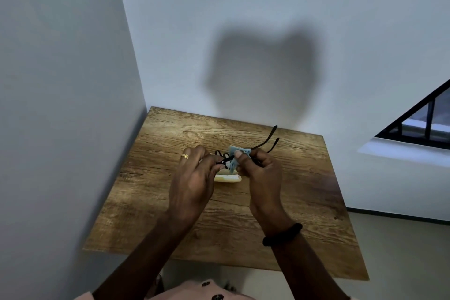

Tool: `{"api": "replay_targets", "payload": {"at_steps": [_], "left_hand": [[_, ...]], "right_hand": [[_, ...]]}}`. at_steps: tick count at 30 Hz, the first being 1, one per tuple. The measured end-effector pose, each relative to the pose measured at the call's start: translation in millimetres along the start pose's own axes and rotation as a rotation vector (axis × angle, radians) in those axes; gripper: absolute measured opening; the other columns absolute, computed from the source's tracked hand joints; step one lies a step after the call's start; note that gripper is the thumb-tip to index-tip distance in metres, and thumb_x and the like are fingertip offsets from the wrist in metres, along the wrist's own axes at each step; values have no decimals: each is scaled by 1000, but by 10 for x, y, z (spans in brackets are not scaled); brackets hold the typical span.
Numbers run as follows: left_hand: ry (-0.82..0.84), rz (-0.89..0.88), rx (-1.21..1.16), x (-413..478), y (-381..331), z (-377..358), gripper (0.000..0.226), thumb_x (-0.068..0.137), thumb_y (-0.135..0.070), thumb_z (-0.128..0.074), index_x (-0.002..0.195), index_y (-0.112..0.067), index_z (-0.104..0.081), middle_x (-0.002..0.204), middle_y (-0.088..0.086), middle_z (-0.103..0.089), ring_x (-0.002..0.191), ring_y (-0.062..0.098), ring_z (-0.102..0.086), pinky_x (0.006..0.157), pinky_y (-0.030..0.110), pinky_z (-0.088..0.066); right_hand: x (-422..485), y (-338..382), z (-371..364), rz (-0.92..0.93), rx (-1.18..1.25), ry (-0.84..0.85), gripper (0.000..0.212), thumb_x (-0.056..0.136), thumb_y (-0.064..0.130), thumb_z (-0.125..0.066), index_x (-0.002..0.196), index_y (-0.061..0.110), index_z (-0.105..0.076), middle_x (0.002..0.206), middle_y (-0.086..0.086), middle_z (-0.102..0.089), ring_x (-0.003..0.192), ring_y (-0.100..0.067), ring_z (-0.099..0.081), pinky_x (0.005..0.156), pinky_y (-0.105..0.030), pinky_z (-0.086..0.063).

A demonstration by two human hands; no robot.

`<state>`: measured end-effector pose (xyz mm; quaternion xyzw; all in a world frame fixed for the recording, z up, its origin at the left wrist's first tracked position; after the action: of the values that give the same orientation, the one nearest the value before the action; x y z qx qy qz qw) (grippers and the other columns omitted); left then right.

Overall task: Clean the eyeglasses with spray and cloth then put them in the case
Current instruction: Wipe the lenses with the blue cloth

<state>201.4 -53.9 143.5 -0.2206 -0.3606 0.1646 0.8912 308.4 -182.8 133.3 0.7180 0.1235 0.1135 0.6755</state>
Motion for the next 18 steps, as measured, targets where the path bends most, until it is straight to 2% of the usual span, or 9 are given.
{"api": "replay_targets", "payload": {"at_steps": [8, 12, 15, 18], "left_hand": [[-23, 8, -14, -39, 42, 37, 35, 100, -36, -50, 102, -12, -75, 94, 2, -62, 85, 22, -55, 63, 30, -41], [-29, 0, -41, -27, 13, 23, 36, 101, -36, -50, 104, -12, -76, 94, 2, -62, 86, 23, -56, 62, 32, -44], [-39, 4, -85, -38, 42, 38, 32, 101, -33, -52, 105, -12, -76, 95, 1, -62, 88, 22, -56, 64, 35, -47], [-55, -21, -107, -28, -5, 83, 28, 100, -29, -54, 104, -12, -76, 95, 0, -62, 89, 20, -54, 69, 27, -38]], "right_hand": [[63, 269, 281, -66, 153, -37, 7, 88, 5, -71, 93, 5, -77, 74, -6, -69, 63, -14, -57, 61, -26, -50], [100, 332, 319, -146, 224, 22, 15, 88, 8, -70, 100, 1, -75, 79, -6, -70, 67, -15, -57, 60, -23, -51], [138, 384, 339, -202, 251, 99, 22, 81, 18, -72, 98, 5, -77, 82, -5, -70, 69, -16, -57, 61, -24, -50], [151, 451, 330, -216, 294, 165, 19, 77, 19, -71, 91, 8, -79, 82, -7, -69, 68, -16, -58, 63, -25, -49]]}}
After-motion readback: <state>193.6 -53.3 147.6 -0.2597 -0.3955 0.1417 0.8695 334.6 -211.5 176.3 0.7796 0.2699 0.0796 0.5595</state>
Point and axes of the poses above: each hand's wrist, its own x-axis towards the middle knuckle, its own z-axis out of the back of the hand, y = z × x, the point moved 9 cm from there along x, towards the middle knuckle
